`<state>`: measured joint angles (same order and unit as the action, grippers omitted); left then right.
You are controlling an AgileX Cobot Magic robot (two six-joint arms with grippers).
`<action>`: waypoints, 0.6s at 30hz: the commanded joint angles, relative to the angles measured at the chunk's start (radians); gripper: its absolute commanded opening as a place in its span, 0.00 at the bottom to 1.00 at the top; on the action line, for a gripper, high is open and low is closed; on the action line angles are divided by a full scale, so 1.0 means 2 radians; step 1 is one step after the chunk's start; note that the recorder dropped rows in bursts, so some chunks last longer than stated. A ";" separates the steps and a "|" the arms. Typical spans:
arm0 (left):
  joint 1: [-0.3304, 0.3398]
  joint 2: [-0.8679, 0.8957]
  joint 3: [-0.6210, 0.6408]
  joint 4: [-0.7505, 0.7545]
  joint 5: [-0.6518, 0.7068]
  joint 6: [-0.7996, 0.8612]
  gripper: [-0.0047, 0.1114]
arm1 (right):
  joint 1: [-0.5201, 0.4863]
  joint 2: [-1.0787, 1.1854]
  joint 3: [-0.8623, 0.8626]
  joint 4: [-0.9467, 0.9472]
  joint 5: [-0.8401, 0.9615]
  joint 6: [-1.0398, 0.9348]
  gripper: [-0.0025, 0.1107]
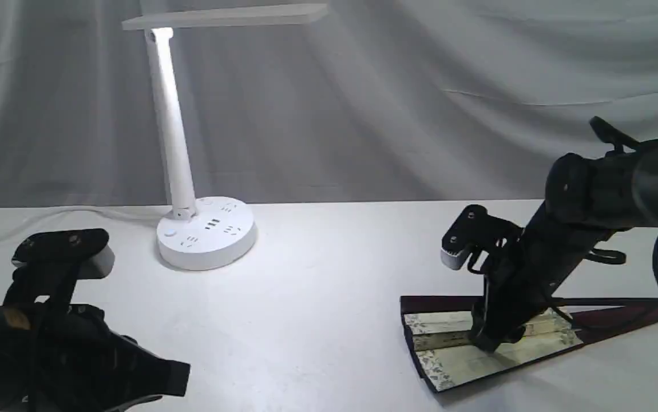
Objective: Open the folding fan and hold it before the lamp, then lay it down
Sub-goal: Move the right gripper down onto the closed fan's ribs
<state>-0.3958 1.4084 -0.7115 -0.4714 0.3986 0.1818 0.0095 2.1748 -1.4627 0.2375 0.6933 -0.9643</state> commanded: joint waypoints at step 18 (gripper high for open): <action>0.001 -0.001 -0.001 0.005 0.011 0.003 0.04 | 0.004 0.023 -0.002 0.013 -0.010 0.436 0.47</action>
<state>-0.3958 1.4084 -0.7115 -0.4643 0.4255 0.1838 0.0113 2.1923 -1.4830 0.2440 0.6383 -0.2016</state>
